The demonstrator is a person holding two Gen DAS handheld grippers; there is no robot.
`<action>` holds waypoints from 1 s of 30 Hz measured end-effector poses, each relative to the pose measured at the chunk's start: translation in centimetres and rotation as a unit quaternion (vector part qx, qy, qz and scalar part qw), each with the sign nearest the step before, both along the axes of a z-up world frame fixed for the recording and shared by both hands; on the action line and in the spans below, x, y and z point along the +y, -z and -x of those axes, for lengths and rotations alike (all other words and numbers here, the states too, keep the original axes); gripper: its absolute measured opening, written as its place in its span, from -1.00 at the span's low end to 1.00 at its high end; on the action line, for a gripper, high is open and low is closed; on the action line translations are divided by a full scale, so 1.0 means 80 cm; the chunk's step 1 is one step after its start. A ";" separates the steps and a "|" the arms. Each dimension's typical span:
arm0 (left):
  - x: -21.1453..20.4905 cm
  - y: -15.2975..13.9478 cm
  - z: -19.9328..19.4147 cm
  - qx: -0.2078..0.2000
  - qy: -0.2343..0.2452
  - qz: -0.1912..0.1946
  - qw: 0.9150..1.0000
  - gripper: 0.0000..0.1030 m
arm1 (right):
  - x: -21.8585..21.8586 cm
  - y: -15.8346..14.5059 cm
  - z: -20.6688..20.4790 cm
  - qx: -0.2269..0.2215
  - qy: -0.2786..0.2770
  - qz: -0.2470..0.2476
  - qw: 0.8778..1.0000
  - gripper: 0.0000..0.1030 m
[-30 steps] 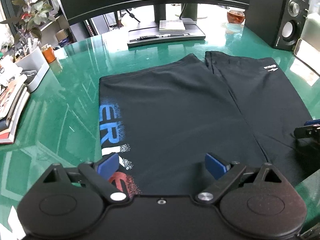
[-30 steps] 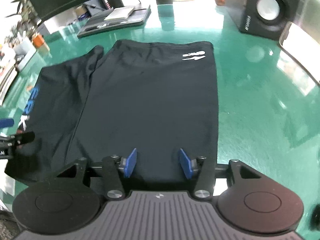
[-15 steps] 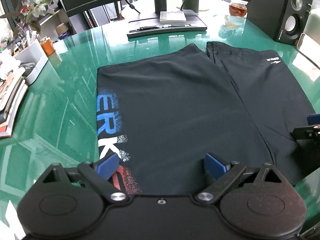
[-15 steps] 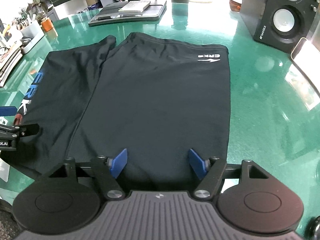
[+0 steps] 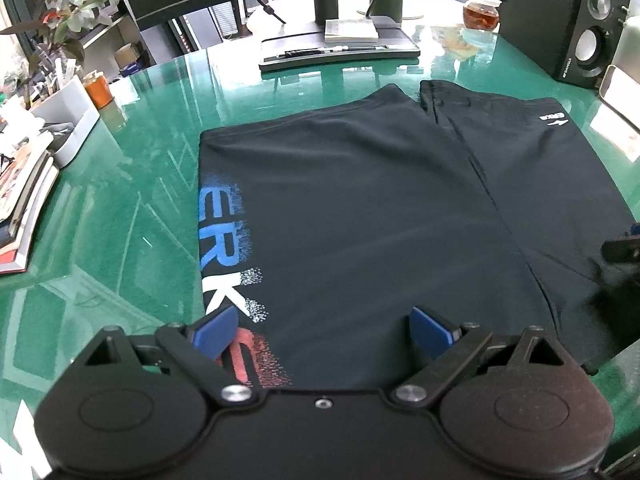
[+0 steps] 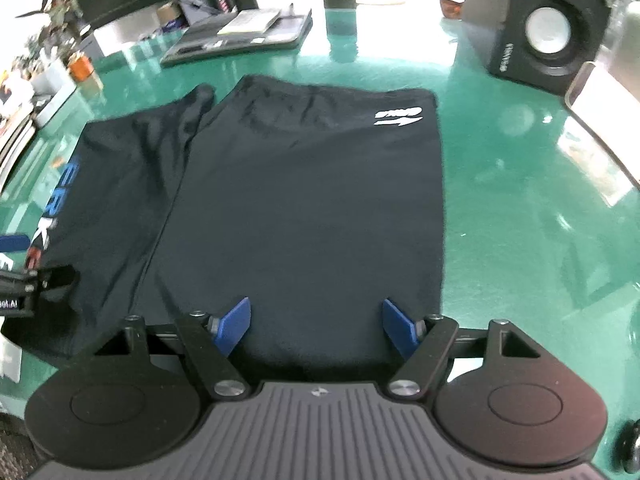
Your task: Fold clothes
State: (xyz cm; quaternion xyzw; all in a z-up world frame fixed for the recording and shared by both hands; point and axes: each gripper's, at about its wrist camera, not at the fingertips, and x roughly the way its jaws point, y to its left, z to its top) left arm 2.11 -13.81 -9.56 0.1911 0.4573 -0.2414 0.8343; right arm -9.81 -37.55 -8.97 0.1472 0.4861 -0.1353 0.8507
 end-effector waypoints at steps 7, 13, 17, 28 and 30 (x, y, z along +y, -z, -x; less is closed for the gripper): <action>0.021 -0.009 -0.005 -0.002 -0.011 0.013 1.000 0.78 | -0.035 -0.004 0.026 -0.009 0.064 0.006 0.998 -0.14; 0.014 -0.010 0.003 0.001 0.010 0.005 1.000 0.52 | -0.026 0.005 0.027 -0.001 0.022 -0.024 0.999 -0.26; 0.000 0.004 0.011 0.004 0.027 -0.030 0.999 0.55 | -0.004 0.008 0.011 0.017 -0.021 -0.005 1.000 -0.16; 0.002 0.008 0.008 0.011 0.021 -0.031 0.999 0.62 | 0.008 0.010 0.000 0.040 -0.038 0.027 0.998 0.05; 0.002 0.008 0.009 0.010 0.021 -0.032 0.999 0.63 | 0.007 0.010 0.001 0.041 -0.037 0.029 0.998 0.09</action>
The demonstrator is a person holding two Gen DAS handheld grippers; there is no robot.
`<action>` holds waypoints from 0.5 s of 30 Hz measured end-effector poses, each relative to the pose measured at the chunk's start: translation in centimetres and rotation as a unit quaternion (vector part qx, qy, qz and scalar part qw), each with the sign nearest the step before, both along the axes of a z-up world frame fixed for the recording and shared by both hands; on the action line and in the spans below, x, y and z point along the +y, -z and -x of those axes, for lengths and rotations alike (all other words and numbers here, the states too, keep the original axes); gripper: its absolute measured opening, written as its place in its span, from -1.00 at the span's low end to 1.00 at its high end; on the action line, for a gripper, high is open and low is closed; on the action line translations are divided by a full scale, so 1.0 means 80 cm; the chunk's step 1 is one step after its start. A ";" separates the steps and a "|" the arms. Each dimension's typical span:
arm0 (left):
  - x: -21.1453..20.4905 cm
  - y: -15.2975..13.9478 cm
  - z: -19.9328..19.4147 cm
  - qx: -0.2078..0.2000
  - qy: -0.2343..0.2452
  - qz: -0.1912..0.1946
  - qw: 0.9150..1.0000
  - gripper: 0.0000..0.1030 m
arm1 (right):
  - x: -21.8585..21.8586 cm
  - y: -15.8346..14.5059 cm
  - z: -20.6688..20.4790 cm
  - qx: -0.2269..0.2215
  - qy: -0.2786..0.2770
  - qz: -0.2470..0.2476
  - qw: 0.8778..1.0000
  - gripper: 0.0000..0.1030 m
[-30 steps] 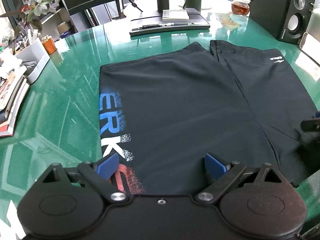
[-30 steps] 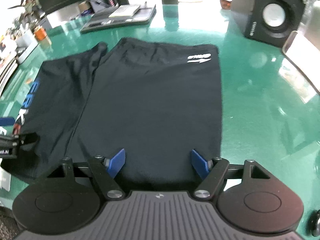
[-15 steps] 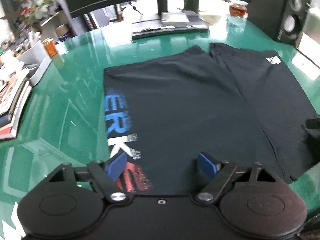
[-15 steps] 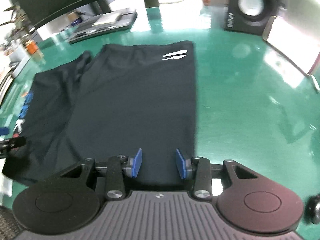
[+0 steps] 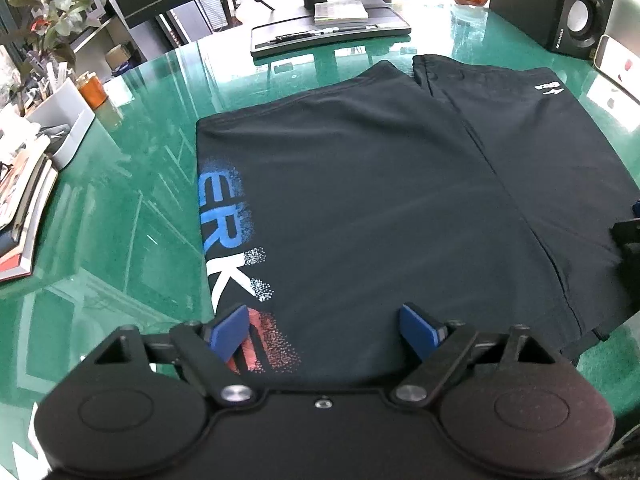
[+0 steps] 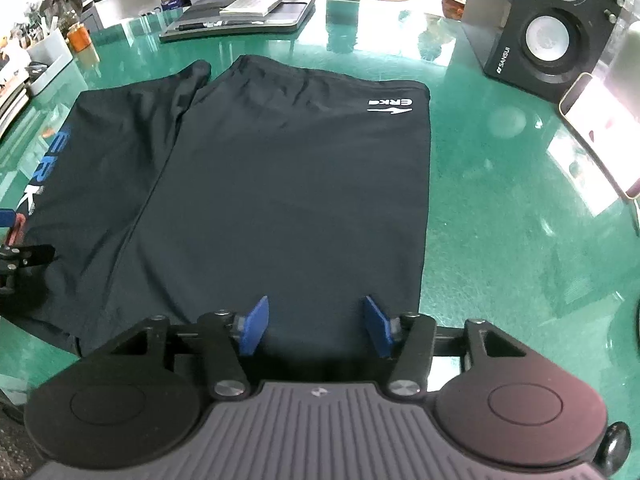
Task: Fold clothes
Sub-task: 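Open both tools and release the shirt hem onto the desk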
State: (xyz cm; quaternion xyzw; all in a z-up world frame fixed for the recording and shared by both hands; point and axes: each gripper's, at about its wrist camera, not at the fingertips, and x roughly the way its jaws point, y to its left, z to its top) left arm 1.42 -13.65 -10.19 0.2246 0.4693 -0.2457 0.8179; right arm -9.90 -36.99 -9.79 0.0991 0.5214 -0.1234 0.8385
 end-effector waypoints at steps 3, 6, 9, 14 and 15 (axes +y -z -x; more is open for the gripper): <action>-0.001 -0.002 0.001 -0.002 -0.002 -0.002 1.000 0.64 | -0.001 0.001 0.001 0.001 0.003 0.001 1.000 0.14; -0.002 -0.009 0.003 -0.008 -0.011 -0.010 1.000 0.62 | -0.001 0.001 0.001 0.003 0.006 0.002 1.000 0.18; -0.003 -0.019 0.004 -0.014 -0.023 -0.020 0.999 0.64 | -0.003 0.000 0.001 0.022 0.022 0.007 1.000 0.32; -0.002 -0.072 0.003 0.035 -0.056 0.007 0.998 0.99 | 0.001 -0.028 0.004 0.047 0.039 0.007 0.998 0.65; -0.006 -0.079 0.005 0.041 -0.059 0.000 0.997 0.99 | 0.003 -0.037 0.005 0.045 0.040 0.000 0.998 0.68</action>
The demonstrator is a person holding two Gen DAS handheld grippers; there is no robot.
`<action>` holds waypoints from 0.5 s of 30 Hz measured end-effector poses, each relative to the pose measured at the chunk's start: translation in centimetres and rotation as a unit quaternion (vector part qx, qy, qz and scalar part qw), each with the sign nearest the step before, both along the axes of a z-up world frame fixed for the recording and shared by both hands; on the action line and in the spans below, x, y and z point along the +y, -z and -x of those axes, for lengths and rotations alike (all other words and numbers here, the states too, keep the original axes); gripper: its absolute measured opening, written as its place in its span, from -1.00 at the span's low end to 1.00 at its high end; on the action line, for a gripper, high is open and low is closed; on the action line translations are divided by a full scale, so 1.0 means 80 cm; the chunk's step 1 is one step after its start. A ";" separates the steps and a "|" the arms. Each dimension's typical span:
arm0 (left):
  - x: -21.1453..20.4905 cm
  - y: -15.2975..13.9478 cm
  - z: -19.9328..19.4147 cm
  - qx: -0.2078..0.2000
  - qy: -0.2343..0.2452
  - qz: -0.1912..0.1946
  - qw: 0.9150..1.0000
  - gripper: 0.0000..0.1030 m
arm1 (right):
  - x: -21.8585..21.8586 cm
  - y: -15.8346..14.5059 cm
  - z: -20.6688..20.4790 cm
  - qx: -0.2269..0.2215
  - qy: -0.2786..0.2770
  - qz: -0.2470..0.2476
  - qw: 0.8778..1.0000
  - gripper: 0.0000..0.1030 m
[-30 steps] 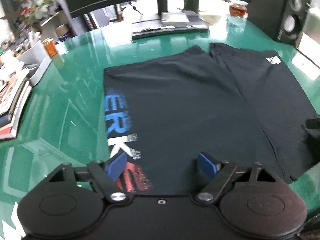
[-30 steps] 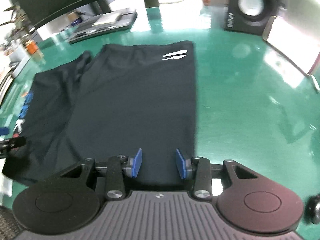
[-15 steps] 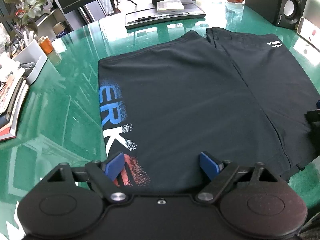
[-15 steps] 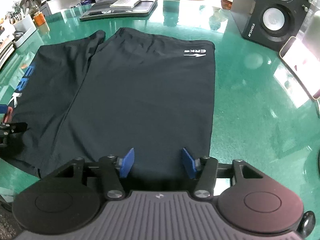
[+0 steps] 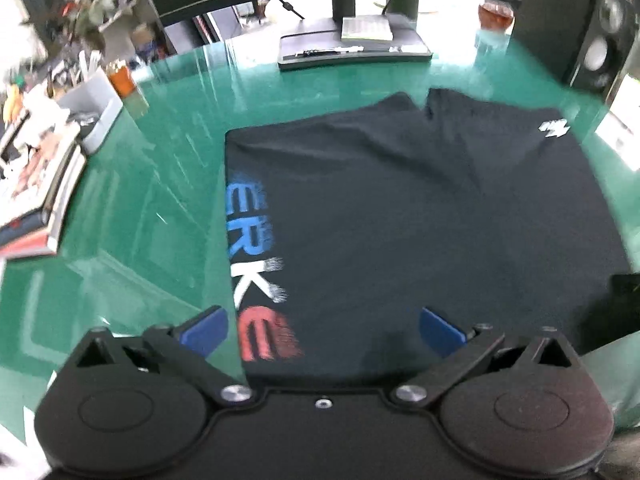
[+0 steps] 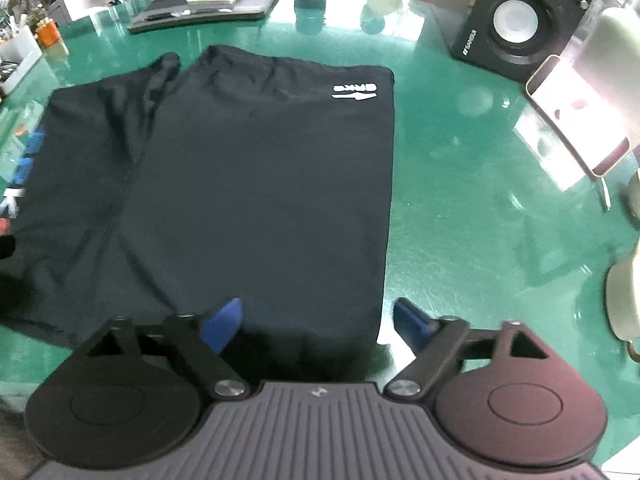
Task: Fold clothes
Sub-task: 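Open both tools and release the shirt hem onto the desk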
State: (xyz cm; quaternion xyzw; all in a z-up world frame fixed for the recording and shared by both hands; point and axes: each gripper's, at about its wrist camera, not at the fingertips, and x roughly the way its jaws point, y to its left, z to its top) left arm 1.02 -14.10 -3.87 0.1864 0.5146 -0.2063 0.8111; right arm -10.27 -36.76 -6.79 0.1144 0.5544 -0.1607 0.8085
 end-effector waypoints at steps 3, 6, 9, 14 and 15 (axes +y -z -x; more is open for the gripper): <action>-0.010 -0.017 0.009 0.001 -0.003 -0.012 1.000 0.99 | 0.012 -0.027 0.002 -0.006 0.000 -0.015 1.000 0.87; -0.020 -0.032 0.024 -0.004 0.016 -0.019 1.000 0.99 | 0.029 -0.048 0.005 -0.022 -0.008 -0.013 1.000 0.96; -0.029 -0.047 0.041 -0.006 0.039 -0.029 0.999 0.99 | 0.042 -0.065 0.008 -0.027 -0.018 -0.012 0.999 0.99; -0.034 -0.059 0.057 -0.001 0.053 -0.036 0.998 0.99 | 0.055 -0.085 0.015 -0.030 -0.029 -0.002 0.999 0.99; -0.034 -0.059 0.059 -0.004 0.052 -0.041 0.998 0.99 | 0.056 -0.087 0.016 -0.031 -0.030 -0.001 0.999 0.99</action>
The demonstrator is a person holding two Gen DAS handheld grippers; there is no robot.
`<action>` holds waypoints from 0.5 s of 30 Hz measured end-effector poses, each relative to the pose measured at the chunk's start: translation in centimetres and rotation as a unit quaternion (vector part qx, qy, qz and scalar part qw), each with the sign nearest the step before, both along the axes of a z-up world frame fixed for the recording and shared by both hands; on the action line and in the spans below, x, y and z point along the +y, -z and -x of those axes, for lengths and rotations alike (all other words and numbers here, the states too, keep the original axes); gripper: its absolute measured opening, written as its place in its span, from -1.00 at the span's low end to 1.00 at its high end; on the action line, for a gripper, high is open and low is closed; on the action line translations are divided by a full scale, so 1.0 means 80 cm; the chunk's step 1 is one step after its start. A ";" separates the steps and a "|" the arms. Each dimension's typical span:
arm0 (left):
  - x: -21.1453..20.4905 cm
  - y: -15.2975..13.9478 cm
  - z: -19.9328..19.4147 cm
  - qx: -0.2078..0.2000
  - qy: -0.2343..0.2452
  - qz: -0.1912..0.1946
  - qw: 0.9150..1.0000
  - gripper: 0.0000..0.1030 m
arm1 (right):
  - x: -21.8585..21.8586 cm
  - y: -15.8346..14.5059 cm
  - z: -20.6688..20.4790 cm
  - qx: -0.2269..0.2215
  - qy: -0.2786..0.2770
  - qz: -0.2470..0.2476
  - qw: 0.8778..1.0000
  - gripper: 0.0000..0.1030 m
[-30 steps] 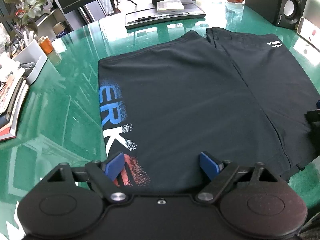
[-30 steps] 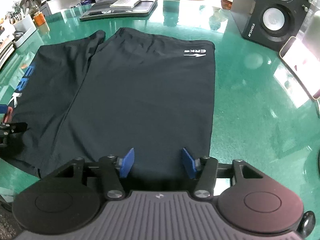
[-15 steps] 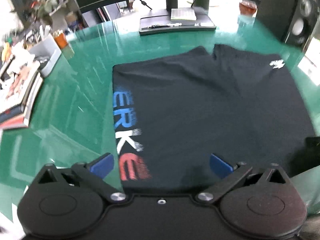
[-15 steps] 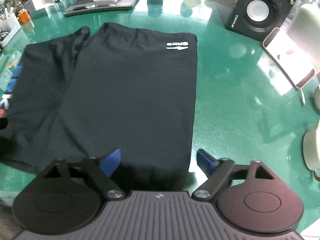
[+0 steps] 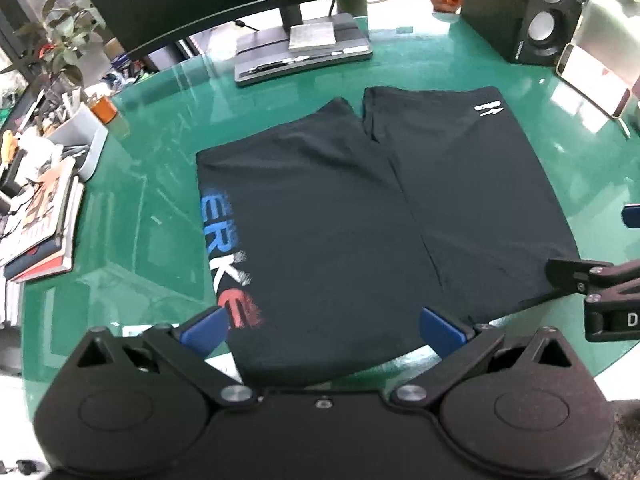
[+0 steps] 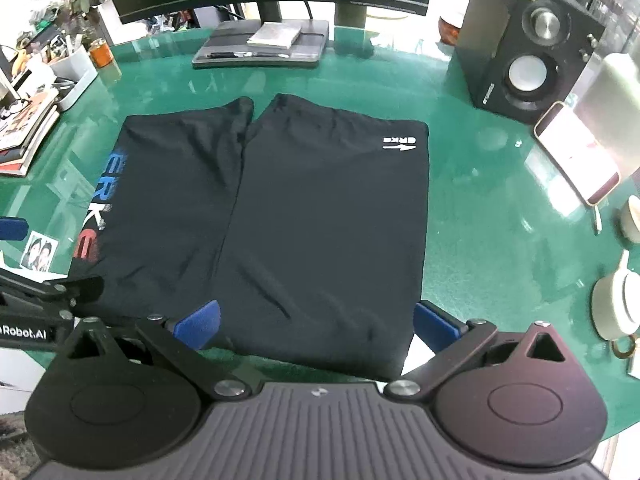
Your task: Fold clothes
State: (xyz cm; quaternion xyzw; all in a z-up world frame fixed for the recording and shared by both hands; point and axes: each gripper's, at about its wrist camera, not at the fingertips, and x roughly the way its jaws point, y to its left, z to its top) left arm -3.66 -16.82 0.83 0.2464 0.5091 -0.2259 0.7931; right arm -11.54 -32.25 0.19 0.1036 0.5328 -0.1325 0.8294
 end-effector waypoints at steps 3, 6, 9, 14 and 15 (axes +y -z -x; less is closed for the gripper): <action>0.001 -0.002 0.007 -0.019 -0.005 -0.022 1.000 0.99 | 0.005 -0.005 0.005 0.000 -0.002 0.003 1.000 0.99; 0.005 -0.009 0.015 -0.030 -0.006 -0.020 0.999 0.99 | 0.008 -0.005 0.008 0.003 -0.001 0.003 1.000 0.99; 0.011 -0.016 0.018 -0.020 -0.007 0.004 1.000 0.99 | 0.012 -0.007 0.012 0.002 0.001 0.002 1.000 0.99; 0.016 -0.017 0.026 -0.015 -0.008 0.012 1.000 0.99 | 0.018 -0.009 0.020 0.000 0.001 0.004 1.000 0.99; 0.017 -0.017 0.028 -0.014 -0.008 0.013 1.000 0.99 | 0.019 -0.009 0.021 0.000 0.002 0.004 1.000 0.99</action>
